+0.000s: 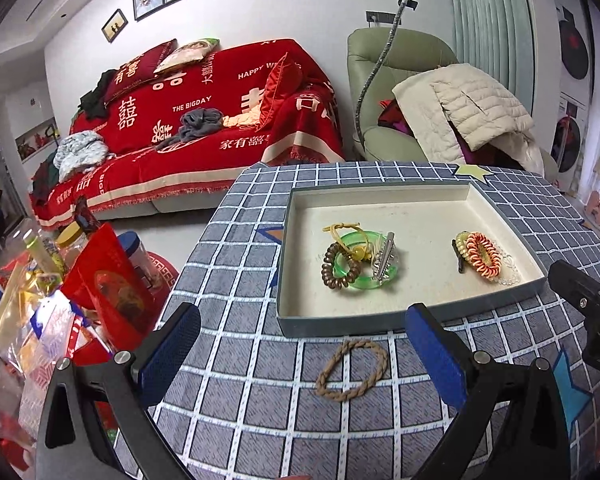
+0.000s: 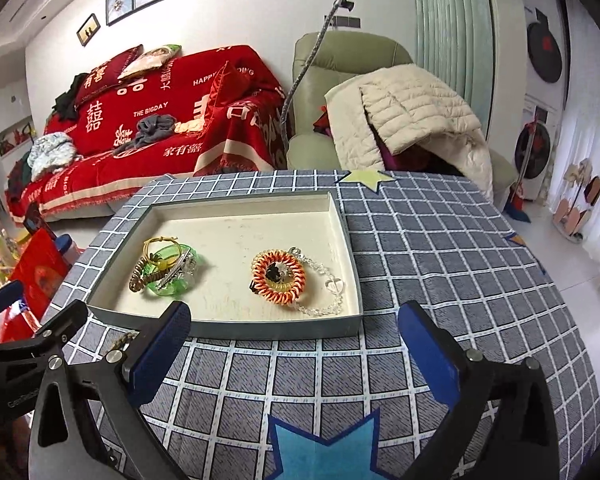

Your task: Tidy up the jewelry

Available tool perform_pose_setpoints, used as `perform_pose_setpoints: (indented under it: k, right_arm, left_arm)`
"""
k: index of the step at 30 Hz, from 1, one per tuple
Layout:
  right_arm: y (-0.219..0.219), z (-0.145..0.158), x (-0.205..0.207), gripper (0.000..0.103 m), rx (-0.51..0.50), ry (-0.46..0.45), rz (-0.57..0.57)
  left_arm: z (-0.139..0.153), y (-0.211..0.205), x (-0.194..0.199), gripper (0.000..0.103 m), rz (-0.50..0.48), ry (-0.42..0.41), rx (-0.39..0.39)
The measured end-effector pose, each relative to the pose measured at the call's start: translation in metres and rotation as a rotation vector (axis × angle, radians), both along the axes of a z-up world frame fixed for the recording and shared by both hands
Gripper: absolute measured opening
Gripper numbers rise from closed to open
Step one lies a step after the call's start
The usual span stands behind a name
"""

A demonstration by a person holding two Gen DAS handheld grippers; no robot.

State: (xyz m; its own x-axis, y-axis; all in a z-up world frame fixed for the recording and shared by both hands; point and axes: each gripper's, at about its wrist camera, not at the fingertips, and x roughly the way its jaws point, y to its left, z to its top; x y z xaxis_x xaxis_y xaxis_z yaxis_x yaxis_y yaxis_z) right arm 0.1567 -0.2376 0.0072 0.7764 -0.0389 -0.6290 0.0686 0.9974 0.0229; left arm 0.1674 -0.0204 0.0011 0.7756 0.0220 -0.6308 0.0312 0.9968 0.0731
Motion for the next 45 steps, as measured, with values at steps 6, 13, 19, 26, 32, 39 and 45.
perform_pose_setpoints:
  k: [6,13,19,26,32,39,45]
  right_arm:
    - [0.003,0.005,-0.014,0.103,-0.031,-0.023,-0.008]
    - [0.003,0.01,-0.024,0.103,-0.02,-0.031,-0.016]
    - [0.004,0.012,-0.027,0.103,-0.019,-0.032,-0.012]
    - [0.004,0.013,-0.029,0.103,-0.021,-0.034,-0.011]
    - [0.005,0.015,-0.031,0.103,-0.024,-0.037,-0.01]
    - [0.005,0.016,-0.031,0.103,-0.023,-0.039,-0.008]
    - [0.006,0.017,-0.032,0.103,-0.024,-0.041,-0.009]
  left_arm:
    - [0.002,-0.001,-0.012,0.103,0.003,-0.01,-0.001]
    - [0.007,-0.004,-0.021,0.103,-0.002,-0.032,0.009]
    - [0.01,-0.001,-0.026,0.103,0.004,-0.034,0.002]
    - [0.011,-0.001,-0.028,0.103,0.006,-0.036,0.005]
    - [0.012,0.0,-0.029,0.103,0.007,-0.037,0.004]
    - [0.013,0.0,-0.03,0.103,0.007,-0.037,0.003]
    - [0.013,0.0,-0.031,0.103,0.008,-0.038,0.004]
